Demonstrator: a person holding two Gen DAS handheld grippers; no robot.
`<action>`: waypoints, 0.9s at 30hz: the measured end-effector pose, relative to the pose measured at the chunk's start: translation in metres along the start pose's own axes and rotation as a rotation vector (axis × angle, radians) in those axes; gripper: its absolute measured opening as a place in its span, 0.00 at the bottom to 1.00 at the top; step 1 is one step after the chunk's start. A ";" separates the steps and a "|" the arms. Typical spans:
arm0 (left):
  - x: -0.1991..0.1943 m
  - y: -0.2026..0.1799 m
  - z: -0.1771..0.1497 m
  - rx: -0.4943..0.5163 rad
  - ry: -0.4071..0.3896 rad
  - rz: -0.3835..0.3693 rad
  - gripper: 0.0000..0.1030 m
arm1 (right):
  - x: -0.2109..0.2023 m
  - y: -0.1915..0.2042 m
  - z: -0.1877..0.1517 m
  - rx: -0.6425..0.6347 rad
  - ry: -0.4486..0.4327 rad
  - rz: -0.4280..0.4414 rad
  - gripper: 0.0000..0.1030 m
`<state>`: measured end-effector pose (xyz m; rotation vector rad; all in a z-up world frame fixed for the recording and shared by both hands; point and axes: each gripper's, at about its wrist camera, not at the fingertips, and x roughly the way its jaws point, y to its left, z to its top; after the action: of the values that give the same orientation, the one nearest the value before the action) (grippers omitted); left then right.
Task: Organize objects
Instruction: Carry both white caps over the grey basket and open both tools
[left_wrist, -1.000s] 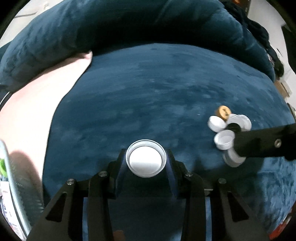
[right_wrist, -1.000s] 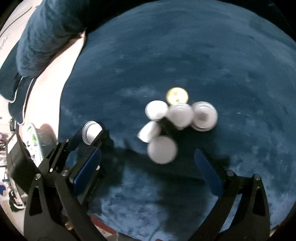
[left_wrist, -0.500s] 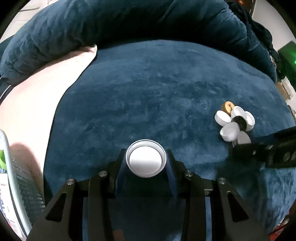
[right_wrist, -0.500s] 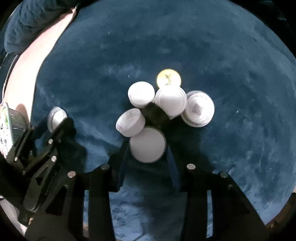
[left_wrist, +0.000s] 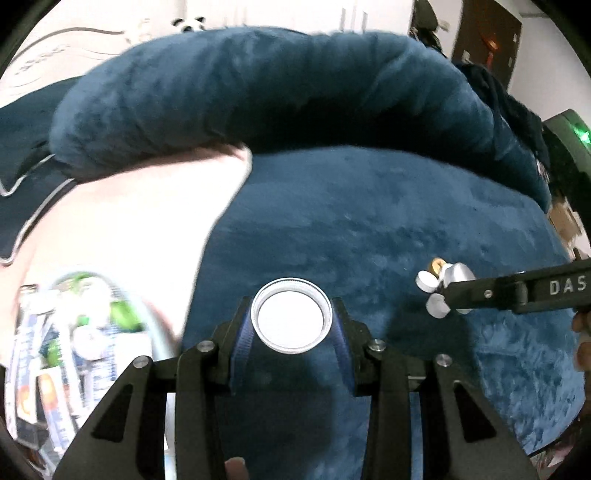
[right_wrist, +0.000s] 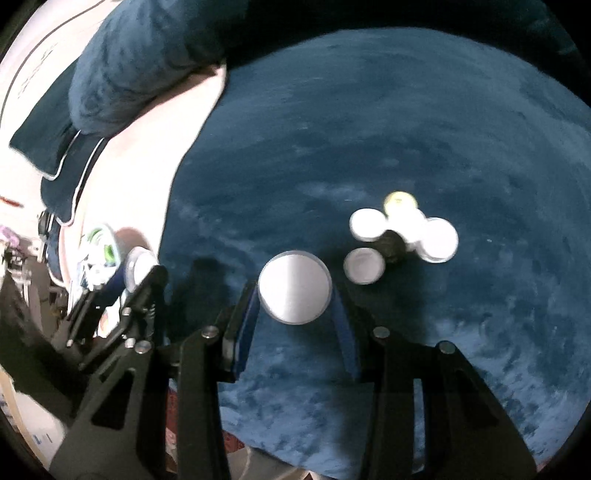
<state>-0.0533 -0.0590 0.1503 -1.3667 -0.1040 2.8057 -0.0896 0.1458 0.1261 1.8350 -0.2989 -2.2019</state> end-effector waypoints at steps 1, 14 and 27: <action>-0.006 0.008 -0.001 -0.012 -0.007 0.019 0.40 | 0.000 0.009 0.000 -0.018 -0.006 0.011 0.40; -0.109 0.162 -0.057 -0.285 -0.074 0.269 0.40 | 0.025 0.198 -0.032 -0.329 0.018 0.226 0.40; -0.135 0.206 -0.100 -0.354 -0.055 0.288 0.40 | 0.065 0.293 -0.078 -0.455 0.155 0.356 0.40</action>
<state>0.1110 -0.2652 0.1811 -1.4724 -0.4612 3.1835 -0.0041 -0.1516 0.1452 1.5492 -0.0746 -1.7056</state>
